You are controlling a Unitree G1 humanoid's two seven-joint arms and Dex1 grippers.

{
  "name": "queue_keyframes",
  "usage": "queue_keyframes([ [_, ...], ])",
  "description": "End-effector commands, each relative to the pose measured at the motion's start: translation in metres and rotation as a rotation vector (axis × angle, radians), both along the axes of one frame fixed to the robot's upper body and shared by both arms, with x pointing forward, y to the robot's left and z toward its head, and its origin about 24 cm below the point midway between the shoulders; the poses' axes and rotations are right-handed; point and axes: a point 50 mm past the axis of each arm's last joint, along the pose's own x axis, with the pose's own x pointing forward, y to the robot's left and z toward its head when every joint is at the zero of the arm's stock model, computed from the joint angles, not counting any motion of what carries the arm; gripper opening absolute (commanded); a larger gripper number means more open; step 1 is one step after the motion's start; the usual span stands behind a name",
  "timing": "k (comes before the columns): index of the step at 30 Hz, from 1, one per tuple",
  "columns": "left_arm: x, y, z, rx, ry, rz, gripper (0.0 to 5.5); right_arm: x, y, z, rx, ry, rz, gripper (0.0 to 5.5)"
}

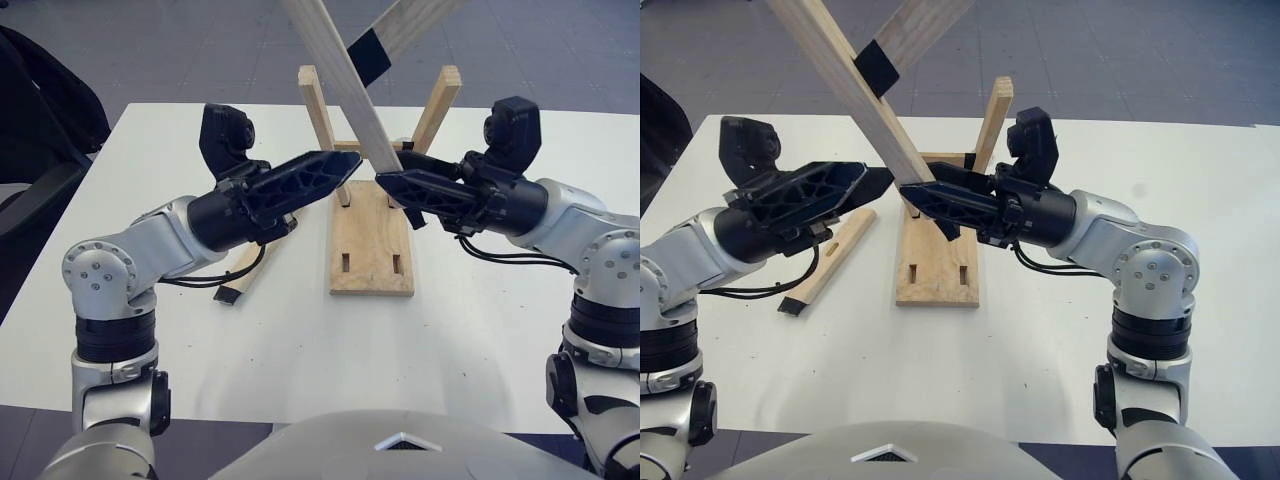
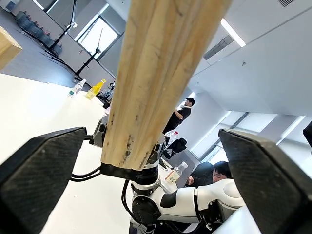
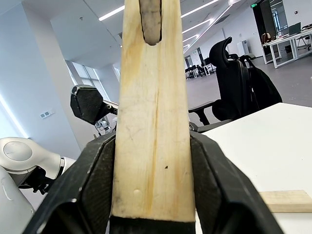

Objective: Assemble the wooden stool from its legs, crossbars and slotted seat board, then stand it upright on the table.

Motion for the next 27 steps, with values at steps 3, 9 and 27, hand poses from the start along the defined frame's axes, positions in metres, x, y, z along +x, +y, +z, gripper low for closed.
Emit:
queue_keyframes([
  [3, 0.013, -0.002, -0.004, 0.029, 0.008, 0.047, 5.46, -0.003, 0.002, 0.001, -0.018, -0.017, 0.021, 2.02],
  [9, 0.009, -0.005, 0.0, 0.015, -0.008, -0.015, 5.46, -0.005, 0.004, -0.004, -0.035, -0.013, 0.028, 2.02],
  [27, 0.016, 0.001, 0.002, 0.059, -0.036, -0.044, 4.55, -0.015, 0.006, -0.015, -0.09, -0.007, 0.074, 2.02],
])
